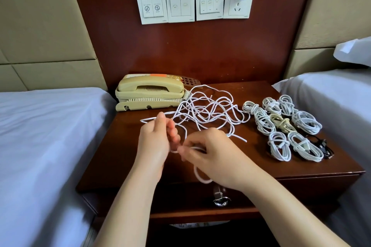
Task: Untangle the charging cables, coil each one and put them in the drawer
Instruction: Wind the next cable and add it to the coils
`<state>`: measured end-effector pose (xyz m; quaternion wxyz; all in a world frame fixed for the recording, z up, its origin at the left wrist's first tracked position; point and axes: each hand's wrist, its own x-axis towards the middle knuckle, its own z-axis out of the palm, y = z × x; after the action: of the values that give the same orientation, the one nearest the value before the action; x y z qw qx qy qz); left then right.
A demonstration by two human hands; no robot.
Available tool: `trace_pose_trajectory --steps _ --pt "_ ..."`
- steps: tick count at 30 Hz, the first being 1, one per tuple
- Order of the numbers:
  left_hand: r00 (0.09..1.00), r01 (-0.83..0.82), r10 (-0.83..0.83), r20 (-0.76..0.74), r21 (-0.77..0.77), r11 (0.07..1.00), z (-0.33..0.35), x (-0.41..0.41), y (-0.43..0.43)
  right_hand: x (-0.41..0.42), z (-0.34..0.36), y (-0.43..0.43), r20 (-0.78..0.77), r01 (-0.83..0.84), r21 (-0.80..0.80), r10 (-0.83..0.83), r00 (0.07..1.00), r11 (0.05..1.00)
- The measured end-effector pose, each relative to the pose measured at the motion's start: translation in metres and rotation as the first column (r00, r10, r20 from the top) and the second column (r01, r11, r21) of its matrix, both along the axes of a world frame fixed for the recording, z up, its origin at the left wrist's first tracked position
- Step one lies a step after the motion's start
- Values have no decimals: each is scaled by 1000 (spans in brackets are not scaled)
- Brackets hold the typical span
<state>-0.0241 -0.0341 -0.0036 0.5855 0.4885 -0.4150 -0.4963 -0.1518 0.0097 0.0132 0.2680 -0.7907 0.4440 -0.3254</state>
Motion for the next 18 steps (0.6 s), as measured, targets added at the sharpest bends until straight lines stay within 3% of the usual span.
trace_pose_trajectory --steps 2,3,9,11,15,18 --pt "967 -21 28 252 -30 999 -6 0 -2 -3 1 -2 144 -10 49 3 990 999" --pt "952 5 7 307 -39 999 -8 -2 -2 -4 1 -3 195 -19 64 7 981 998" --pt "929 101 -119 350 72 992 -11 -13 1 -4 -9 -13 428 -46 28 30 904 999" --pt "931 187 -216 294 126 974 -8 -17 5 -5 -13 -17 451 -9 37 -8 893 999" --pt "918 387 -395 28 146 910 0 -23 16 -12 -19 -28 386 169 -51 -136 912 984" --pt "869 492 -470 -155 170 854 1 -23 18 -13 -22 -34 403 173 -60 -135 905 983"
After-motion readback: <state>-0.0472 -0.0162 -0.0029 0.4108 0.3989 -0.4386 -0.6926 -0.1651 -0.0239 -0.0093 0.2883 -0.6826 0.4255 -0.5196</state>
